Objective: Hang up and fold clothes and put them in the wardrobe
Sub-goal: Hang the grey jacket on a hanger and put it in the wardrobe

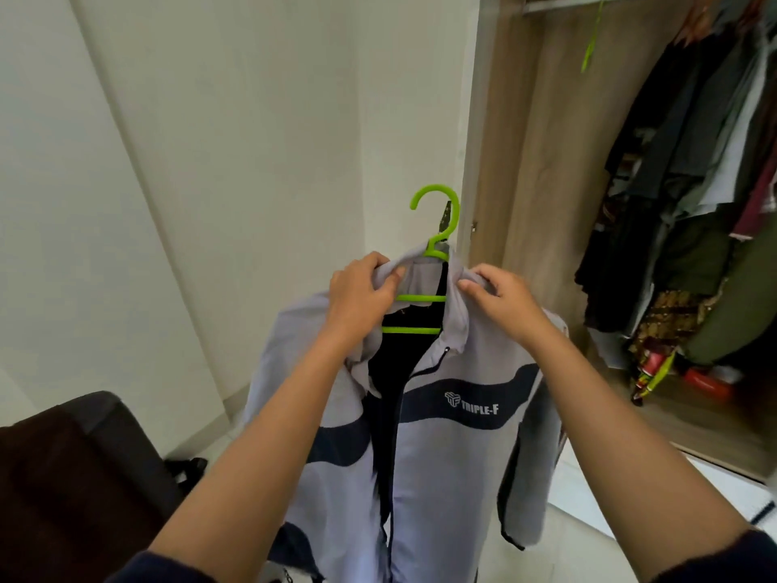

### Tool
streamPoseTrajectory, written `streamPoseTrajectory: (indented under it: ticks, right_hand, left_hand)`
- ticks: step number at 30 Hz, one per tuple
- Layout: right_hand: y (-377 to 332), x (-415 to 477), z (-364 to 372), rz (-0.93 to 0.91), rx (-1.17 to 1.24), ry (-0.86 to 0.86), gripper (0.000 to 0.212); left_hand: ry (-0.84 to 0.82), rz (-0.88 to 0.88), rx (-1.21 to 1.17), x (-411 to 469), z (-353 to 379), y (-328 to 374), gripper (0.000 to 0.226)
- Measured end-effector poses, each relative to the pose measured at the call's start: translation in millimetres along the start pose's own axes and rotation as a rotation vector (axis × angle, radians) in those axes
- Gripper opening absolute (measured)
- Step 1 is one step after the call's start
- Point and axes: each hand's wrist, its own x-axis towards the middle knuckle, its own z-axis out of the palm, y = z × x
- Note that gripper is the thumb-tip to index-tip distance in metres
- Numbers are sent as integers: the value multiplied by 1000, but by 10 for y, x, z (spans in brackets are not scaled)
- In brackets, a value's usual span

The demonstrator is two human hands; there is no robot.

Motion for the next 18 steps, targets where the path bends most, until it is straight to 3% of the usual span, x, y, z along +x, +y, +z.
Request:
streamPoseTrajectory:
  ticks: [3,7,9,13,15,18]
  right_hand:
    - [-115,-146,8,50,-31,148,25]
    - [-189,-447,-17,166,-140,314,24]
    - [-188,-640,-58,250,-202,372,24]
    - [-191,-1029,-173,373,-216,502,25]
    - [-225,-1204,-240,414,-225,546,25]
    - [-304,-1405,-334,463,-236,588,23]
  left_hand:
    - [-229,62,-131,-4,-166,-116,36]
    - [-433,97,-89,-120,-235,-447,38]
    - [-400,136,-14,-225,-169,-593,42]
    - [-4,171,-1,-538,63,-524,50]
    - [-16,139,-116,-758,207,-342,47]
    - [-184,82,-196,-1039,444,-21,53]
